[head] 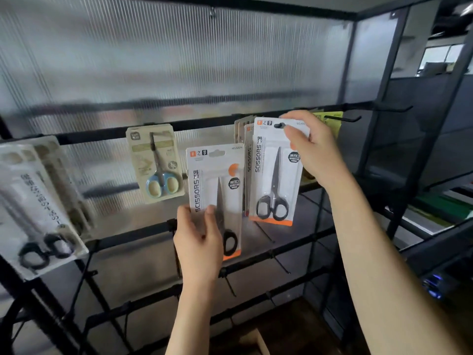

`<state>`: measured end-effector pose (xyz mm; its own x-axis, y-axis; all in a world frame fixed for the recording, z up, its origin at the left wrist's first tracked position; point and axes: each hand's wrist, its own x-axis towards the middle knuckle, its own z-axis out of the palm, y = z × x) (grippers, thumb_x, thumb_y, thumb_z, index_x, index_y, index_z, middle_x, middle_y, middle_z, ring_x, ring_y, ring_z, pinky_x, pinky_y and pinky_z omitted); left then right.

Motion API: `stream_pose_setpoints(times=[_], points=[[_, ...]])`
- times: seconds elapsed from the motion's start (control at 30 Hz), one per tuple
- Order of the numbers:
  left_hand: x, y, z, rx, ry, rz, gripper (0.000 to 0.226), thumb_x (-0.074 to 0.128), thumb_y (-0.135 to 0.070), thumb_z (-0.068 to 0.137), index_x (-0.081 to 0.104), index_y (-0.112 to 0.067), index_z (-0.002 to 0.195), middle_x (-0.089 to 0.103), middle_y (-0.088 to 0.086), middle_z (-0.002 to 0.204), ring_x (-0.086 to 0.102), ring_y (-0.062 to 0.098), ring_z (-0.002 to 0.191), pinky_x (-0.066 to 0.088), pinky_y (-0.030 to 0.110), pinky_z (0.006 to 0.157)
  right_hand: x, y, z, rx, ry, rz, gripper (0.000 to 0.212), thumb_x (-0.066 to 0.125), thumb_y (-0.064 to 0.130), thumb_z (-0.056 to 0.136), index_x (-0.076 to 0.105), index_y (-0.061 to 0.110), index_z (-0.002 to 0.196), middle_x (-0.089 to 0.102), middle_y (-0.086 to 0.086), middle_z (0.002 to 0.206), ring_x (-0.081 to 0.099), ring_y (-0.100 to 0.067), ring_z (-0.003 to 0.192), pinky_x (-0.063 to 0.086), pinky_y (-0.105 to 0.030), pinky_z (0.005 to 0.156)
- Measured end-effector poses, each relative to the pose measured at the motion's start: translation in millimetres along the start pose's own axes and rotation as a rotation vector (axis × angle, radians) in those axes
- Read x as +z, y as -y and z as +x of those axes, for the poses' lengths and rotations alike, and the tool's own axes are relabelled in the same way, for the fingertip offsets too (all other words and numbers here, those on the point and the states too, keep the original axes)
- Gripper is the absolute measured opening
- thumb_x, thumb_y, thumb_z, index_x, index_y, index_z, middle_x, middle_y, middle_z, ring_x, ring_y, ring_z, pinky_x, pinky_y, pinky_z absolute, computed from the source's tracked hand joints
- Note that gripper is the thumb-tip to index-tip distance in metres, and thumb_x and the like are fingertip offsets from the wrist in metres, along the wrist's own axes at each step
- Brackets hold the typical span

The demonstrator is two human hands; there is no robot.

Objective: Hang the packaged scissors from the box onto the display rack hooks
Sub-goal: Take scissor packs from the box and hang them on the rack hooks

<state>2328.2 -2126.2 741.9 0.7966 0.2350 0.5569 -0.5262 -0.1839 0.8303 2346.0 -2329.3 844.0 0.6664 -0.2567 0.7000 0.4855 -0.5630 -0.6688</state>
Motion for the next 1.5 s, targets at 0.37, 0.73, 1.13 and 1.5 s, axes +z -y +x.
stream_pose_setpoints(times=[0.37, 0.73, 1.13, 1.5], points=[[13, -3, -5, -0.007, -0.062, 0.047, 0.021, 0.055, -0.017, 0.094, 0.044, -0.013, 0.076, 0.053, -0.01, 0.064, 0.051, -0.004, 0.057, 0.038, 0.009, 0.055, -1, -14, 17, -0.003, 0.069, 0.104, 0.025, 0.05, 0.011, 0.094, 0.057, 0.034, 0.099, 0.056, 0.016, 0.083, 0.044, -0.005, 0.06, 0.041, -0.019, 0.055], [18, -10, -4, 0.028, -0.087, 0.062, 0.017, 0.055, -0.014, 0.094, 0.047, -0.013, 0.079, 0.057, -0.012, 0.071, 0.055, -0.008, 0.064, 0.038, 0.006, 0.058, 4, -34, 19, 0.11, 0.14, 0.094, 0.021, 0.04, 0.02, 0.1, 0.055, 0.032, 0.11, 0.055, 0.009, 0.084, 0.045, -0.011, 0.066, 0.039, -0.023, 0.055], [31, -13, -5, 0.035, -0.015, 0.033, 0.032, 0.059, -0.021, 0.092, 0.038, -0.012, 0.069, 0.045, -0.012, 0.055, 0.038, 0.005, 0.052, 0.034, 0.02, 0.052, 14, -50, 29, 0.051, 0.076, -0.064, 0.03, 0.045, 0.025, 0.098, 0.048, 0.024, 0.128, 0.052, 0.001, 0.127, 0.054, -0.015, 0.108, 0.049, -0.036, 0.093], [79, -42, 4, 0.011, 0.058, -0.033, 0.039, 0.059, -0.014, 0.09, 0.033, -0.023, 0.061, 0.048, -0.018, 0.049, 0.039, 0.003, 0.049, 0.031, 0.013, 0.048, -26, -79, -25, 0.043, -0.098, -0.41, 0.034, 0.053, 0.014, 0.093, 0.053, 0.01, 0.126, 0.051, -0.009, 0.127, 0.049, -0.028, 0.118, 0.04, -0.04, 0.098]])
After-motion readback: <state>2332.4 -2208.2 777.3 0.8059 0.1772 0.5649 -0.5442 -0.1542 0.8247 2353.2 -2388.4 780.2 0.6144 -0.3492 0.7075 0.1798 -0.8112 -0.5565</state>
